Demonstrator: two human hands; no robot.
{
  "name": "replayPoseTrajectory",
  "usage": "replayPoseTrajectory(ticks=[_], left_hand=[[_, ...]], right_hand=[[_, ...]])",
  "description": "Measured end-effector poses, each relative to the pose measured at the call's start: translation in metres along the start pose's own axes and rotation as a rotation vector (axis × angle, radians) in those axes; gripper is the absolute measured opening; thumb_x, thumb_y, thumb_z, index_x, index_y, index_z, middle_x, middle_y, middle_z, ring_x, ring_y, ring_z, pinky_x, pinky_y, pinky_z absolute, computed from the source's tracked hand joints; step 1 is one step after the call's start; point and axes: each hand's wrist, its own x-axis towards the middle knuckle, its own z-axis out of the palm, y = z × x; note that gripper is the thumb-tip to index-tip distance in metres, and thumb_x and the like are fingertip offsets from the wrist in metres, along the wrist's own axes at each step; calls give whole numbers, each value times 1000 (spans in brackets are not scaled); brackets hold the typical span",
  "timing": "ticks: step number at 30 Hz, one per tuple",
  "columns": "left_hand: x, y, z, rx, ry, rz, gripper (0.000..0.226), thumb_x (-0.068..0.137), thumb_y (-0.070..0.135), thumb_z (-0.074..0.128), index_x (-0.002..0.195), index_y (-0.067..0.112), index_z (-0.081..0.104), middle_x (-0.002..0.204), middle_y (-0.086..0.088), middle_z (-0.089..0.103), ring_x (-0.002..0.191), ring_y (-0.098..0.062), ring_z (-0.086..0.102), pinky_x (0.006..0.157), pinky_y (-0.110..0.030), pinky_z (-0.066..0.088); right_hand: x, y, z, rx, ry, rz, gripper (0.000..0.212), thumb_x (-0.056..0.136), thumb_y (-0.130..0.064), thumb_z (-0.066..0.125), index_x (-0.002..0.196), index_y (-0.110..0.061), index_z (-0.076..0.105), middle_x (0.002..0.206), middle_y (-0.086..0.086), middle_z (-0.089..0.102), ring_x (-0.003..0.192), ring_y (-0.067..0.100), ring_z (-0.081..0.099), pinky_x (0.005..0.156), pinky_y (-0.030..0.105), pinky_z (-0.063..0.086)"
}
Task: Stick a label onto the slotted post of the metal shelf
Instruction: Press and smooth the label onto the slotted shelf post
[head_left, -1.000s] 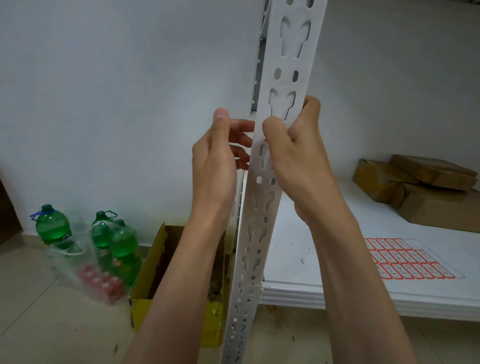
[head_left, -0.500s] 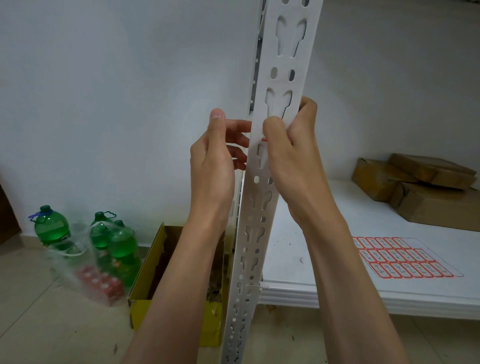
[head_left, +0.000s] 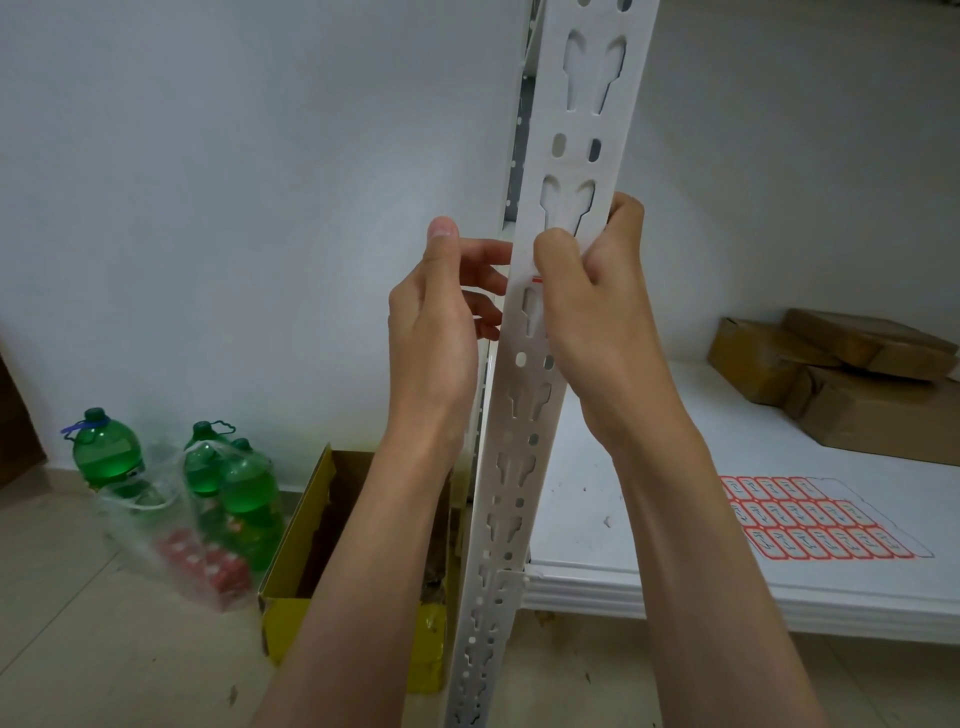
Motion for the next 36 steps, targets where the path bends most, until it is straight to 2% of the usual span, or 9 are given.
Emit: replayPoseTrajectory(ticks=[7, 13, 21, 26, 31, 34, 36], left_hand=[[0, 0, 1, -2, 5, -3, 48, 108, 42, 27, 84, 28, 67, 84, 5, 70, 77, -8, 66, 73, -21, 55], [-1, 0, 2, 4, 7, -11, 48, 108, 41, 27, 84, 27, 67, 80, 8, 70, 73, -5, 66, 72, -20, 55], [-1, -1, 1, 8, 4, -16, 49, 108, 41, 27, 87, 25, 68, 86, 3, 70, 75, -7, 65, 72, -22, 53], [-1, -1, 1, 11, 2, -18, 49, 108, 41, 26, 87, 25, 68, 86, 4, 70, 76, -8, 66, 73, -22, 53], [0, -3, 1, 15, 9, -22, 49, 108, 42, 27, 90, 24, 68, 89, 2, 71, 76, -7, 66, 73, -21, 54], [0, -3, 1, 22, 6, -19, 49, 108, 42, 27, 91, 23, 69, 90, 0, 72, 76, -8, 66, 75, -24, 56], [0, -3, 0, 31, 3, -18, 49, 108, 42, 27, 92, 23, 69, 90, 2, 73, 76, -9, 66, 75, -24, 57]], right_hand=[[0, 0, -1, -7, -25, -9, 16, 104, -16, 41, 115, -21, 29, 85, -13, 43, 64, -27, 49, 49, 1, 41], [0, 6, 1, 48, -3, -20, 18, 103, -15, 42, 118, -20, 32, 90, -15, 48, 71, -23, 52, 57, 0, 44], [1, 6, 0, 8, -10, -26, 19, 103, -17, 44, 115, -22, 31, 87, -14, 46, 69, -25, 51, 56, -1, 44], [1, 6, -1, 2, -5, -39, 16, 104, -14, 40, 115, -20, 31, 81, -15, 45, 62, -23, 51, 51, 3, 41], [1, 10, -1, 14, -3, -54, 19, 105, -12, 37, 119, -22, 31, 87, -16, 47, 72, -21, 54, 59, 5, 48], [0, 14, -4, 76, 12, -44, 22, 104, -13, 40, 124, -22, 36, 91, -15, 53, 73, -12, 60, 65, 13, 53], [1, 17, -7, 129, 33, -13, 23, 103, -14, 43, 124, -23, 44, 100, -14, 61, 86, -3, 66, 72, 17, 57]])
